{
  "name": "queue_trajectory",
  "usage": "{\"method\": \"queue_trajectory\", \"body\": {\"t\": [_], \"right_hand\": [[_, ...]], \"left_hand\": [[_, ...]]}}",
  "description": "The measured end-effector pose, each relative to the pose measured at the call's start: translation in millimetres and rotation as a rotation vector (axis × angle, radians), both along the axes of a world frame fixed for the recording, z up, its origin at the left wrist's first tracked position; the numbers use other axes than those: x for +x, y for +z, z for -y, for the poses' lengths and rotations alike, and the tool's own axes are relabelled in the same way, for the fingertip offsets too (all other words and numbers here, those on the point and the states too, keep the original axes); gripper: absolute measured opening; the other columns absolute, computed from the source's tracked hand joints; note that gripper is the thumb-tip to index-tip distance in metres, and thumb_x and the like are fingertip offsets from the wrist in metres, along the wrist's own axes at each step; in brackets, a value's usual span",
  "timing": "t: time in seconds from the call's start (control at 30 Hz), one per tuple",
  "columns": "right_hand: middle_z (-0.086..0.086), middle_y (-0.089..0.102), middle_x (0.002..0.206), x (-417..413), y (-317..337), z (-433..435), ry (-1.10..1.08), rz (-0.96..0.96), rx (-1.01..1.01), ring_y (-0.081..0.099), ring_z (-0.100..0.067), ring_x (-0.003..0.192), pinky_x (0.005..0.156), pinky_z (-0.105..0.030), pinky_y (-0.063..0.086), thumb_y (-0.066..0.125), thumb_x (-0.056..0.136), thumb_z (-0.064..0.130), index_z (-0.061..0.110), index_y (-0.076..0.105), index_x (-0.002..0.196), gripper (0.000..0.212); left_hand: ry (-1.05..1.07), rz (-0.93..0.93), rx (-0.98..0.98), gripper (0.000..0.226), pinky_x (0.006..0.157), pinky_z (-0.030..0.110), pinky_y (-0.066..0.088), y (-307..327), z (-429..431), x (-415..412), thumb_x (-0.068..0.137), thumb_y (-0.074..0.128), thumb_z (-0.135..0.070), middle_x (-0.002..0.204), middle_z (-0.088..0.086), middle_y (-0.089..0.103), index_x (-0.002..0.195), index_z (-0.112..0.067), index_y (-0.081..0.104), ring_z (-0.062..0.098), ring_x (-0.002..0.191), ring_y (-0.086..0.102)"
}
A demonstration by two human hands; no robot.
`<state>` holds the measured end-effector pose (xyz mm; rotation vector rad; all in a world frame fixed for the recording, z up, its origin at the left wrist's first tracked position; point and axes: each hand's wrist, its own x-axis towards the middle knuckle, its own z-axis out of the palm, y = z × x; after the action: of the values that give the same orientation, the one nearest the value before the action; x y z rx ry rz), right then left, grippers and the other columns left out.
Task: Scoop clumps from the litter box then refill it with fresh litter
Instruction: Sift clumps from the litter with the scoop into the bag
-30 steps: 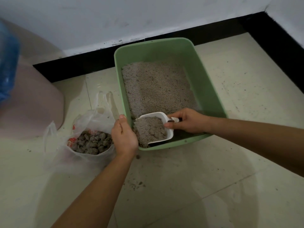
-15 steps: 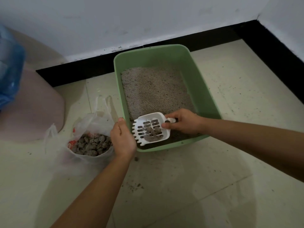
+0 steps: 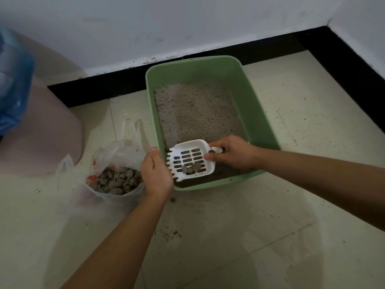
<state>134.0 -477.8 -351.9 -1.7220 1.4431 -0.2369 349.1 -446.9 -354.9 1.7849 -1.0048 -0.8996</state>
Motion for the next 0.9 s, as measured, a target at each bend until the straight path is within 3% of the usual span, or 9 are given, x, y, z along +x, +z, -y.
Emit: {"method": "queue_trajectory", "body": {"t": [0.1,0.23,0.4,0.5,0.57,0.63,0.7,0.8,0.9], "right_hand": [[0.017,0.069,0.073,1,2,-1,-0.003,-0.008,-0.010,0.059,0.010,0.061,0.066,-0.021,0.043,0.066,0.091,0.042,0.033,0.074,0.105,0.019],[0.011,0.074,0.084,1,3,-3,-0.004,-0.028,-0.020,0.067,-0.001,0.074,0.076,-0.033,0.056,0.065,0.091,0.044,0.031,0.074,0.110,0.025],[0.006,0.074,0.079,4,6,-6,-0.017,-0.055,-0.029,0.068,-0.009,0.071,0.076,-0.037,0.056,0.065,0.090,0.046,0.032,0.075,0.105,0.022],[0.008,0.072,0.076,7,15,-8,-0.013,-0.093,-0.024,0.063,-0.005,0.066,0.074,-0.032,0.053,0.064,0.091,0.047,0.031,0.075,0.106,0.024],[0.011,0.071,0.074,10,23,-9,-0.018,-0.099,-0.015,0.061,-0.001,0.064,0.069,-0.028,0.050,0.063,0.092,0.046,0.032,0.075,0.100,0.019],[0.012,0.067,0.066,14,37,-8,-0.036,-0.087,0.003,0.055,0.003,0.053,0.058,-0.025,0.045,0.065,0.092,0.043,0.035,0.072,0.086,0.013],[0.007,0.065,0.063,19,54,-3,-0.089,-0.078,0.017,0.051,-0.003,0.049,0.053,-0.025,0.042,0.065,0.092,0.040,0.031,0.072,0.090,0.012],[0.003,0.063,0.063,38,83,13,-0.151,-0.125,-0.042,0.052,-0.010,0.052,0.051,-0.025,0.041,0.064,0.093,0.040,0.020,0.073,0.105,0.026],[0.006,0.060,0.059,68,106,30,-0.165,-0.251,-0.202,0.053,-0.010,0.051,0.050,-0.022,0.038,0.062,0.092,0.048,0.022,0.073,0.107,0.032]], "left_hand": [[0.004,0.001,-0.002,0.047,0.043,0.015,0.026,0,1,1,0.106,0.035,-0.022,0.058,-0.003,0.033,0.059,-0.018,0.029,0.006,0.050,0.033],[-0.002,0.023,0.020,0.047,0.050,0.026,0.025,-1,1,2,0.106,0.034,-0.024,0.059,-0.002,0.032,0.059,-0.018,0.028,0.011,0.054,0.030],[-0.014,0.015,0.034,0.047,0.050,0.026,0.025,1,2,0,0.106,0.034,-0.024,0.058,-0.002,0.033,0.059,-0.018,0.029,0.011,0.054,0.031],[-0.075,0.035,0.056,0.047,0.058,0.032,0.030,0,4,6,0.106,0.032,-0.027,0.060,0.001,0.039,0.060,-0.015,0.034,0.013,0.057,0.036],[-0.168,0.066,0.099,0.046,0.069,0.033,0.038,0,8,16,0.106,0.031,-0.030,0.072,0.008,0.053,0.069,-0.010,0.050,0.020,0.069,0.049],[-0.264,0.189,0.106,0.045,0.083,0.033,0.040,3,10,33,0.106,0.029,-0.030,0.100,0.014,0.061,0.100,-0.005,0.066,0.028,0.094,0.056],[-0.287,0.401,-0.007,0.044,0.085,0.032,0.037,6,6,58,0.105,0.028,-0.029,0.110,0.014,0.061,0.121,-0.011,0.065,0.030,0.104,0.054],[-0.296,0.768,-0.085,0.051,0.088,0.041,0.038,8,-9,100,0.099,0.024,-0.034,0.111,0.014,0.063,0.124,-0.014,0.064,0.033,0.104,0.052],[-0.440,1.030,-0.058,0.048,0.088,0.044,0.033,9,-27,136,0.087,0.029,-0.036,0.108,0.007,0.064,0.112,-0.017,0.065,0.030,0.104,0.050]]}}
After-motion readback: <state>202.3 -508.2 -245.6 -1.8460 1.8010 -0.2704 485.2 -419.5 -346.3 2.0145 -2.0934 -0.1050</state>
